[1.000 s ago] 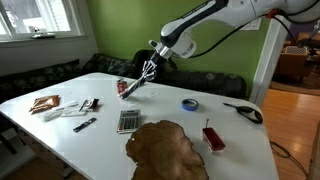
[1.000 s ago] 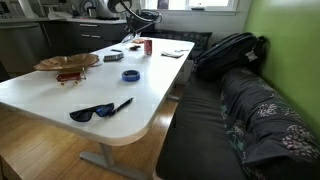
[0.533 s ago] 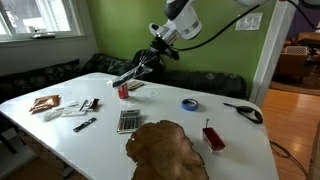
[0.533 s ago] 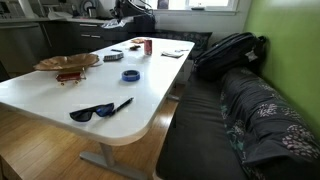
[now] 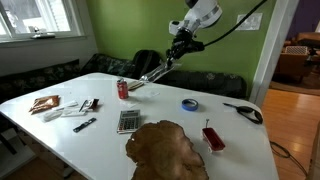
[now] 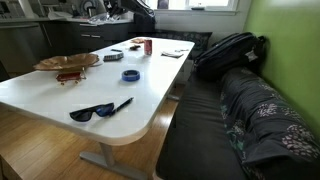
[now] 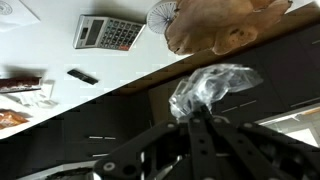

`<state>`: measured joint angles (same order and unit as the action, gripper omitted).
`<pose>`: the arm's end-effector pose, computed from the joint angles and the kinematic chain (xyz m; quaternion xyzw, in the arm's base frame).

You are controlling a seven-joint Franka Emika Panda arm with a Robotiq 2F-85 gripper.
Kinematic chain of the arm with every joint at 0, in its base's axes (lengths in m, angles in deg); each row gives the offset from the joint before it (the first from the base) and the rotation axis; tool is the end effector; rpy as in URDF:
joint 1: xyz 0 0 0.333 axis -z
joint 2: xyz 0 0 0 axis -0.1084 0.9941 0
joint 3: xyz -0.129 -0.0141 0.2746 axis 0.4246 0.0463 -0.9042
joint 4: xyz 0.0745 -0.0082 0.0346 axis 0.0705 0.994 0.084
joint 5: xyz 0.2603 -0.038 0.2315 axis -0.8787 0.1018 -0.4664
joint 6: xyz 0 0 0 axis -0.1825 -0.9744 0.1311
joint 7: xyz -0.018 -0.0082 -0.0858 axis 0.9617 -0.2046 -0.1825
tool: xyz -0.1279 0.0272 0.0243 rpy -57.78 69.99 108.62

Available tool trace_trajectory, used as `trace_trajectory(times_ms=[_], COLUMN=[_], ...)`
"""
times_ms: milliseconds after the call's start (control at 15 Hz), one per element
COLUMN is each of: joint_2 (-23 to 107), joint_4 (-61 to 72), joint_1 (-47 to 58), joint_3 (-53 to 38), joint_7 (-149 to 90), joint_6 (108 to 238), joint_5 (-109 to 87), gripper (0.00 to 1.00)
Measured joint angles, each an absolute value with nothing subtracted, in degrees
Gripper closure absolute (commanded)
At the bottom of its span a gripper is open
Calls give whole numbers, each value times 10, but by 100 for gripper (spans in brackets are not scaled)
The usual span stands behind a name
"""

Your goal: Put the clear plastic on the wooden tray

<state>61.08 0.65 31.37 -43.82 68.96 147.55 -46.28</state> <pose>0.6348 0.0761 0.3409 -0.6783 -0.6059 -0.2188 0.3535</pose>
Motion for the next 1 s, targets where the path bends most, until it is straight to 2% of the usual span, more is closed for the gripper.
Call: trace_trajectory(times_ms=[200, 733, 1000], joint_2=[606, 612, 611], joint_4=[3, 2, -1], joint_1=[288, 194, 174], joint_3=[-407, -283, -260], joint_7=[691, 690, 692], joint_6=[1451, 1159, 1155], joint_5=[-479, -494, -497], gripper=[100, 99, 100])
